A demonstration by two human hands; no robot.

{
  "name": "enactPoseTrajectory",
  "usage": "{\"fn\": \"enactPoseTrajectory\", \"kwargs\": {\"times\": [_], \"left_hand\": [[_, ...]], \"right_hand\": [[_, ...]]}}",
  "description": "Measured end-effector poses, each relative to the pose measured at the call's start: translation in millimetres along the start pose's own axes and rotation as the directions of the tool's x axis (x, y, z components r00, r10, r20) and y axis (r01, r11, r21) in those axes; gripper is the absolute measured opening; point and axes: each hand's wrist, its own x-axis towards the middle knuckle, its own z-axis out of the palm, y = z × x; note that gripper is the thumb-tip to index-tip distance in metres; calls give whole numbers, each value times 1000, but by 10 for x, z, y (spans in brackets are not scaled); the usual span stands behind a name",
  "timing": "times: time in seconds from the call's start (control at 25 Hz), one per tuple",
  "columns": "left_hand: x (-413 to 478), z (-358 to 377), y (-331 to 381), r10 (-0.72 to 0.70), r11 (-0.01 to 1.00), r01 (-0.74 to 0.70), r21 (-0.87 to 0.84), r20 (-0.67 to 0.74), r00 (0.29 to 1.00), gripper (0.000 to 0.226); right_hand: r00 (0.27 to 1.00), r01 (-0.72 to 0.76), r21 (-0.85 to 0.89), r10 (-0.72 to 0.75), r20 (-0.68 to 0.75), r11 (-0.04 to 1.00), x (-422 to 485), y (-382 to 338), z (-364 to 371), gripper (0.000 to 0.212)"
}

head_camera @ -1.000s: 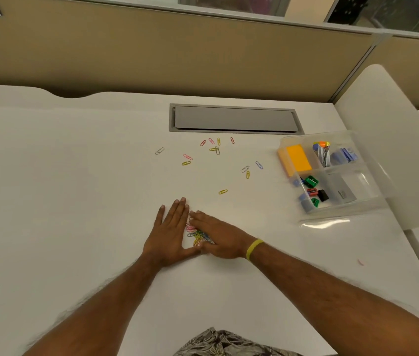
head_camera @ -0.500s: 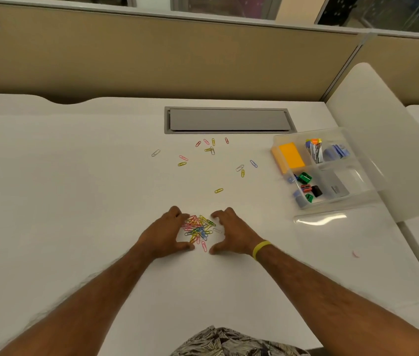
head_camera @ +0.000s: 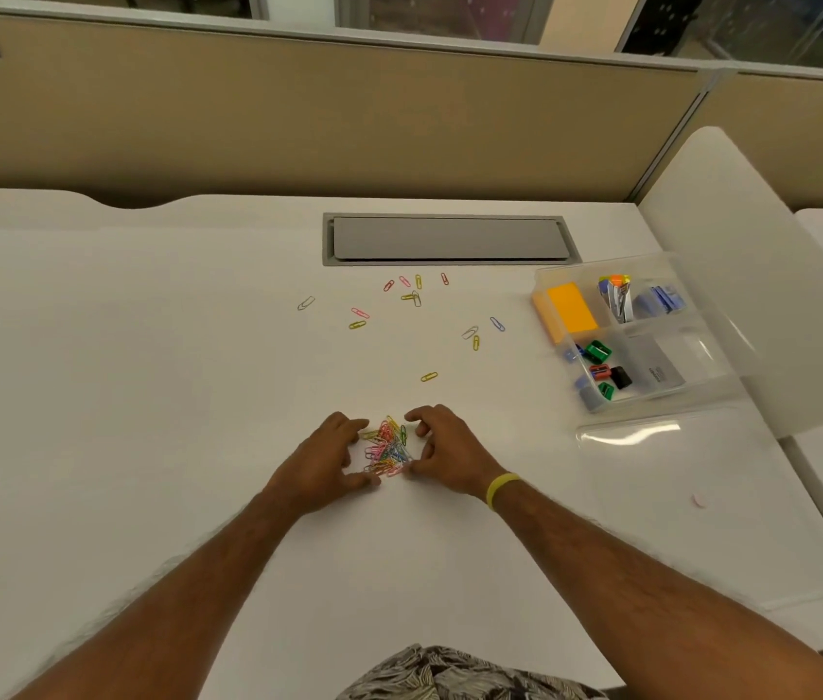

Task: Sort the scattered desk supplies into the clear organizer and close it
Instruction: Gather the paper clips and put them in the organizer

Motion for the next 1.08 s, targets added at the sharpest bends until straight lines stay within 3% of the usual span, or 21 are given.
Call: {"fn": "enactPoseTrajectory", "kwargs": {"times": [0.16,0.32,0.52,0.68,1.08], "left_hand": [[107,-22,77,-9,993,0,117,76,997,94],[227,-34,177,-31,989,19,150,79,996,64],[236,-8,191,-15,991,11,135,30,999,25],[232,-9,200,8,995,-9,97,9,1000,18],[224,-76,272,14,997,-20,-73,-74,997,15]], "right_hand": [[993,74,-218,-51,111,973,85,-82,-11,97],[979,169,-295,-126,159,940,171,-186,20,80],[977,207,-225,-188,105,952,154,-138,46,37],[979,204,-166,-203,27,965,139,-123,53,17],[995,38,240,-14,-102,970,139,-59,51,14]]}}
